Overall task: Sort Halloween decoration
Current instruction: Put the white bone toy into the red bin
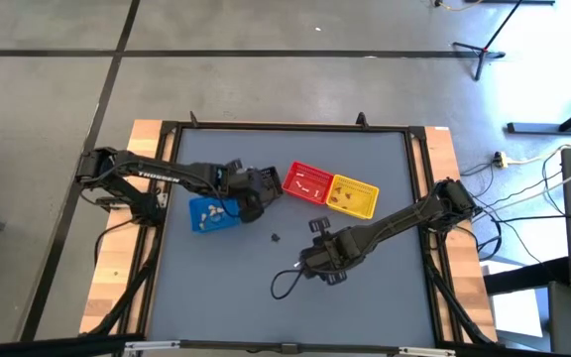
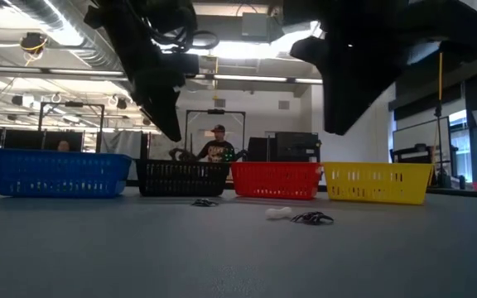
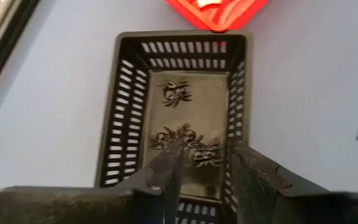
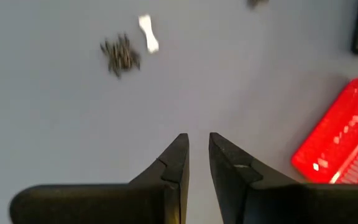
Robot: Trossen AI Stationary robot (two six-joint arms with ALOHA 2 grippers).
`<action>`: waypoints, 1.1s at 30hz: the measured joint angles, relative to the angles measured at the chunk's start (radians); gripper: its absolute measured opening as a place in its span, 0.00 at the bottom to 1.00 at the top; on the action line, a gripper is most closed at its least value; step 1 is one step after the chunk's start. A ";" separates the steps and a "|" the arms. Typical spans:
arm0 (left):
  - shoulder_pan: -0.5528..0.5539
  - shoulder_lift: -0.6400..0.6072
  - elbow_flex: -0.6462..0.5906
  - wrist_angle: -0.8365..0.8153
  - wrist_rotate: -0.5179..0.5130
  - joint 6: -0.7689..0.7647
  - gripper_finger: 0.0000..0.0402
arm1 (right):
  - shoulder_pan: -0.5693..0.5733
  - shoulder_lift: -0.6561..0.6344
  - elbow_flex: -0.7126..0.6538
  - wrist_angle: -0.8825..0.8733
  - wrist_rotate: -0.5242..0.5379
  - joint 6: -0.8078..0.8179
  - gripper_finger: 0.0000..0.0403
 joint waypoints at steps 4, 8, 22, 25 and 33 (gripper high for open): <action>-0.018 0.000 0.000 0.012 0.005 -0.001 0.29 | 0.000 0.000 0.000 0.078 0.000 0.000 0.15; -0.042 -0.002 0.002 0.027 0.006 -0.003 0.29 | 0.000 0.000 0.000 0.129 0.000 -0.015 0.15; -0.212 -0.125 0.064 0.036 0.050 -0.004 0.29 | -0.009 0.000 0.000 0.216 0.000 -0.052 0.23; -0.270 -0.150 0.064 0.035 0.030 -0.034 0.29 | -0.022 0.000 0.000 0.247 -0.008 -0.052 0.33; -0.391 -0.157 0.064 0.042 -0.066 -0.128 0.29 | -0.042 0.002 0.000 0.286 -0.131 -0.050 0.47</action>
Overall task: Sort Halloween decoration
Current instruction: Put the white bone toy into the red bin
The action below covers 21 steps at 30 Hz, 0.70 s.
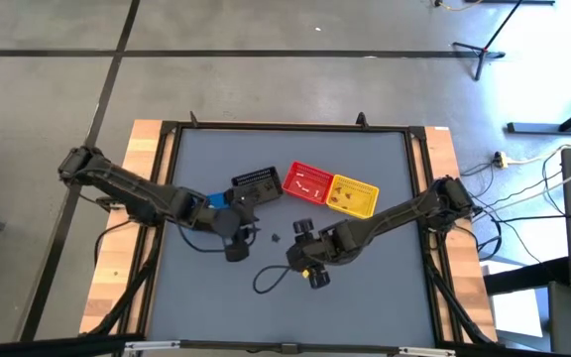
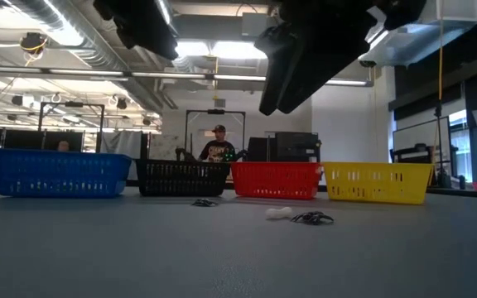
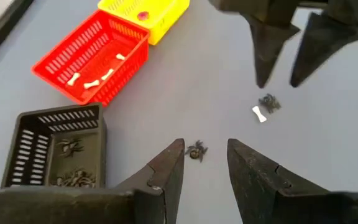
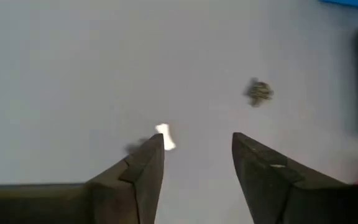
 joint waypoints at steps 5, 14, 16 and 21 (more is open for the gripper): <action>-0.033 0.000 0.000 0.010 -0.067 -0.039 0.29 | 0.003 0.023 0.000 0.045 -0.045 -0.002 0.44; -0.044 0.000 0.000 0.034 -0.097 -0.048 0.29 | 0.001 0.127 0.000 0.091 -0.052 -0.003 0.40; -0.044 0.000 0.000 0.036 -0.097 -0.048 0.29 | 0.001 0.147 0.000 0.089 -0.052 -0.008 0.39; -0.044 0.000 0.000 0.039 -0.096 -0.051 0.29 | 0.001 0.183 0.000 0.089 -0.053 -0.050 0.39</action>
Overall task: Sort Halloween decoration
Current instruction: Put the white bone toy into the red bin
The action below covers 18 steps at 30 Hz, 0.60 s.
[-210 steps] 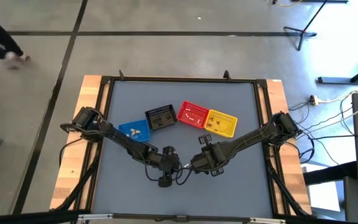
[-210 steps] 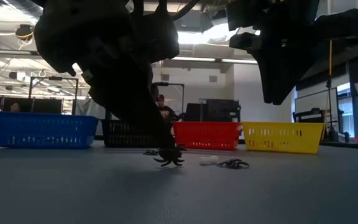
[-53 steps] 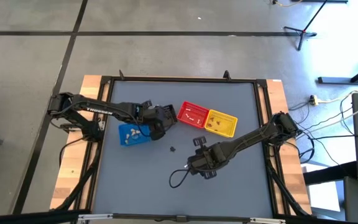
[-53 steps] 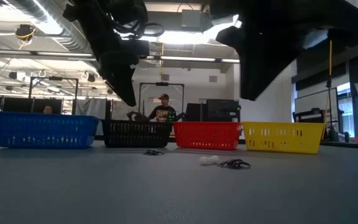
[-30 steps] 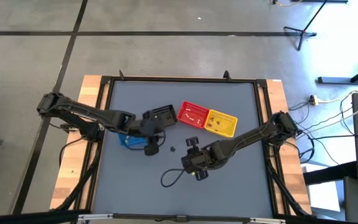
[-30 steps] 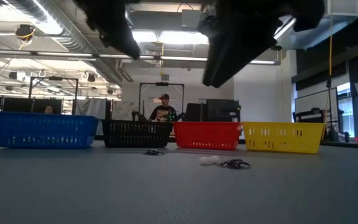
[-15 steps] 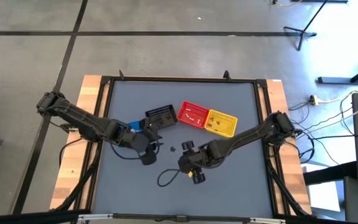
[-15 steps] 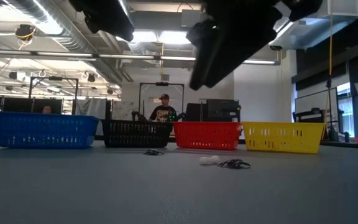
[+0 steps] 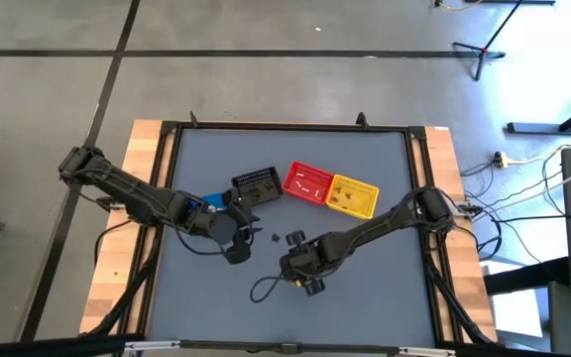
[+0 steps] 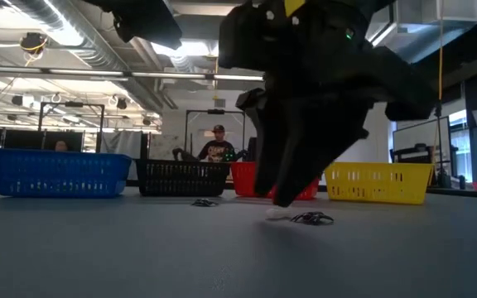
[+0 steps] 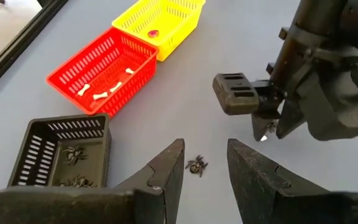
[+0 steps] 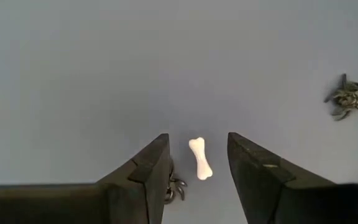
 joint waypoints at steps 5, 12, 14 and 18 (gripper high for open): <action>0.000 0.000 0.000 0.005 0.000 0.000 0.29 | 0.000 0.010 0.000 0.004 0.000 -0.004 0.39; 0.000 0.000 0.000 0.006 0.000 0.000 0.29 | -0.015 0.010 0.000 0.005 -0.017 -0.005 0.39; 0.000 0.000 0.000 0.007 0.001 0.000 0.29 | -0.025 0.022 0.000 0.010 -0.040 -0.005 0.39; 0.000 0.000 -0.001 0.008 0.002 0.000 0.29 | -0.041 0.037 0.002 0.012 -0.078 -0.004 0.39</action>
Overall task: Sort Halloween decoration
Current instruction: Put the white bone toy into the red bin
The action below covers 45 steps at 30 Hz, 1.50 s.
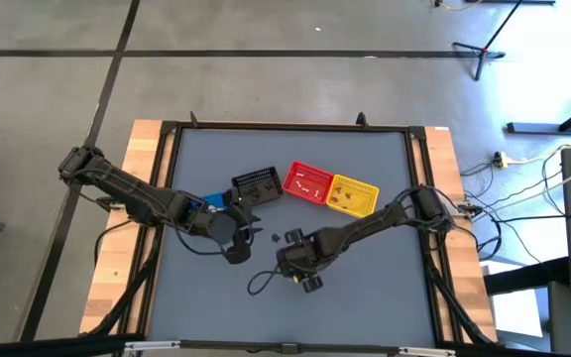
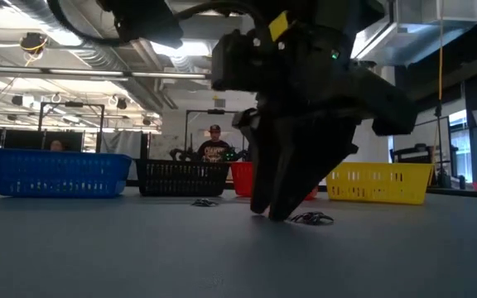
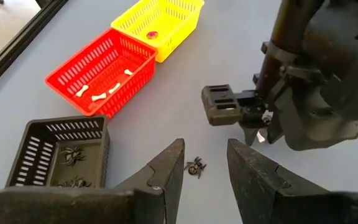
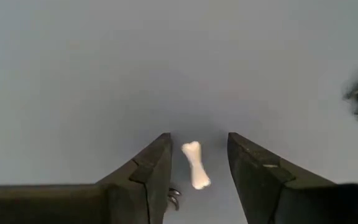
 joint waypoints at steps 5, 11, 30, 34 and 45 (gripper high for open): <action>0.000 0.000 -0.001 0.000 0.001 0.000 0.29 | -0.004 0.000 0.000 0.000 -0.026 0.000 0.39; 0.000 0.000 -0.001 0.000 0.001 0.003 0.29 | -0.003 0.001 0.000 -0.002 -0.025 0.000 0.39; 0.000 0.000 -0.001 0.001 0.000 0.003 0.29 | -0.002 0.002 0.000 -0.004 -0.026 0.000 0.07; 0.000 0.000 -0.001 0.001 0.000 0.003 0.29 | -0.002 0.002 0.000 -0.003 -0.025 0.000 0.04; 0.000 0.000 -0.001 0.001 0.000 0.003 0.29 | -0.002 0.002 0.000 -0.004 -0.024 0.000 0.04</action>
